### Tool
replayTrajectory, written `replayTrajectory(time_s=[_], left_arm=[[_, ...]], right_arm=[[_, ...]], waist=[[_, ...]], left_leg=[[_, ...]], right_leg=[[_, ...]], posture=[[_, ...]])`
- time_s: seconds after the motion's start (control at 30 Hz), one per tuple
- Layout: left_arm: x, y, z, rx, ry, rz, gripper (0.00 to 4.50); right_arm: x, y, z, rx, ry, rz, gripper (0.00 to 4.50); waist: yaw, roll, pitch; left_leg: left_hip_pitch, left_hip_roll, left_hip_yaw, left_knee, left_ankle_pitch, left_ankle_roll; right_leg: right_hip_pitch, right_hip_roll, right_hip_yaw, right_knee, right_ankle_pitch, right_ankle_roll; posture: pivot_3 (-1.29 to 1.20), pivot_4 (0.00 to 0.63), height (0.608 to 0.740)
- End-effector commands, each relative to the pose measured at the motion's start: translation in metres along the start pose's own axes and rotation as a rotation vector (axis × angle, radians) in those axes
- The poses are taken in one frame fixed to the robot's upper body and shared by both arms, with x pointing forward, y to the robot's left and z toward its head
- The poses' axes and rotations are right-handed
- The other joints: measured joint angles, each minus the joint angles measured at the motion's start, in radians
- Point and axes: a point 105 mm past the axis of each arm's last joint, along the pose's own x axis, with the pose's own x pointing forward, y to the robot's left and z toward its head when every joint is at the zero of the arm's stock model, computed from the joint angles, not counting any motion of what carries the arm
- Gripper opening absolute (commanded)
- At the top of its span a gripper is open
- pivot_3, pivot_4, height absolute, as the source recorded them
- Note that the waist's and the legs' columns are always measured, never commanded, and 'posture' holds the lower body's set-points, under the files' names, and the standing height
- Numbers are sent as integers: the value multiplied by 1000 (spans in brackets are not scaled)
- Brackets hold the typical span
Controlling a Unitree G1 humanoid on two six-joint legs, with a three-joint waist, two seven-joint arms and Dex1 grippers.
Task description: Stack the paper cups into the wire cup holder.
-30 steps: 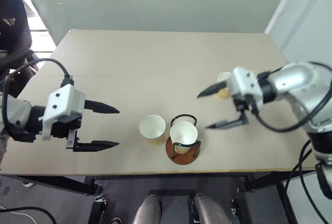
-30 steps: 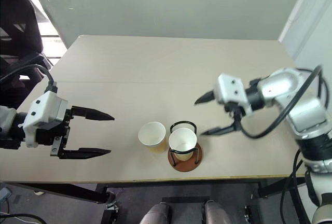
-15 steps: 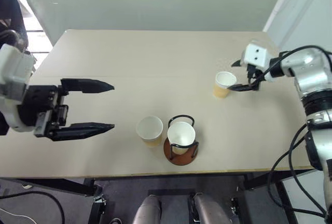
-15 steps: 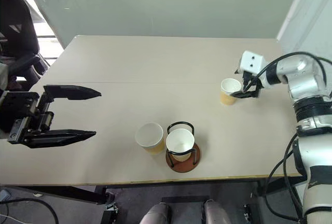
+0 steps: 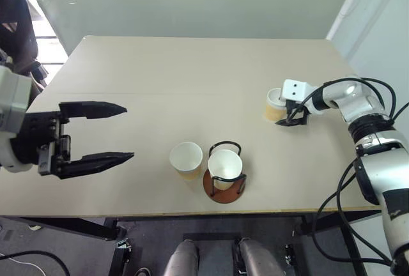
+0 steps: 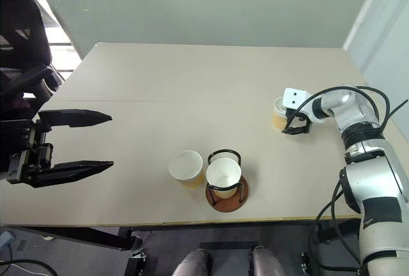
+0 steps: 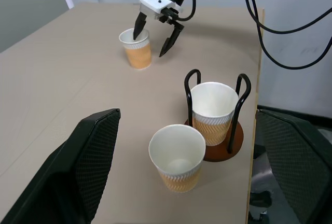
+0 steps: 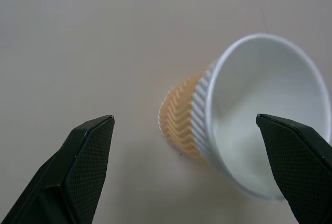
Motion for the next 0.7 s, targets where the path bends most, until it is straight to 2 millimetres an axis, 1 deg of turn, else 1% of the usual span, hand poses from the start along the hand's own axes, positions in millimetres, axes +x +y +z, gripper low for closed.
replayTrajectory(time_s=[0.03, 0.1, 0.37, 0.4, 0.5, 0.63, 0.67, 0.7], left_arm=[[-6, -3, 7, 39, 4, 37, 4500], [-6, -4, 6, 38, 6, 39, 4500], [-5, -1, 5, 41, 15, 40, 4500], [-5, 0, 5, 42, 14, 39, 4500], [-5, 1, 5, 43, 13, 37, 4500], [-4, 4, 4, 46, 15, 35, 4500], [-4, 4, 4, 46, 16, 34, 4500], [-4, 5, 4, 47, 17, 33, 4500]], right_arm=[[-9, -13, 11, -43, -17, -41, 3876], [-8, -13, 12, -44, -17, -41, 3226], [-10, -14, 15, -57, -31, -40, 267], [-10, -14, 15, -58, -32, -39, 19], [-14, -14, 15, -63, -39, -31, 19], [-25, -17, 20, -82, -70, -23, 19], [-32, -18, 24, -99, -94, -11, 19], [-43, -19, 32, -121, -133, 4, 19]], waist=[[0, 0, 0], [0, 0, 0], [0, 0, 0], [0, 0, 0], [0, 0, 0], [1, 0, 0], [1, 0, 0], [1, 0, 0]], left_leg=[[0, 0, 0, 0, 0, 0], [0, 0, 0, 0, 0, 0], [0, 0, 0, 0, 0, 0], [0, 0, 0, 0, 0, 0], [0, 0, 0, 0, -1, -1], [0, 0, 0, 0, -1, -1], [0, 0, 0, 0, -1, -2], [0, 0, 0, 0, -1, -2]], right_leg=[[0, 0, 0, 0, 0, 0], [0, 0, 0, 0, 0, 0], [0, 0, 0, 0, 0, -1], [0, 0, 0, 0, 0, -1], [0, 0, 0, 0, 0, -1], [0, 0, 0, -1, 0, -1], [0, 0, 0, -1, 0, -1], [0, 0, 0, -1, 0, -1]], posture=[[0, 150, 740], [0, 150, 740], [0, 150, 740], [0, 150, 740], [0, 150, 740], [0, 150, 740], [0, 150, 740], [0, 150, 740]])
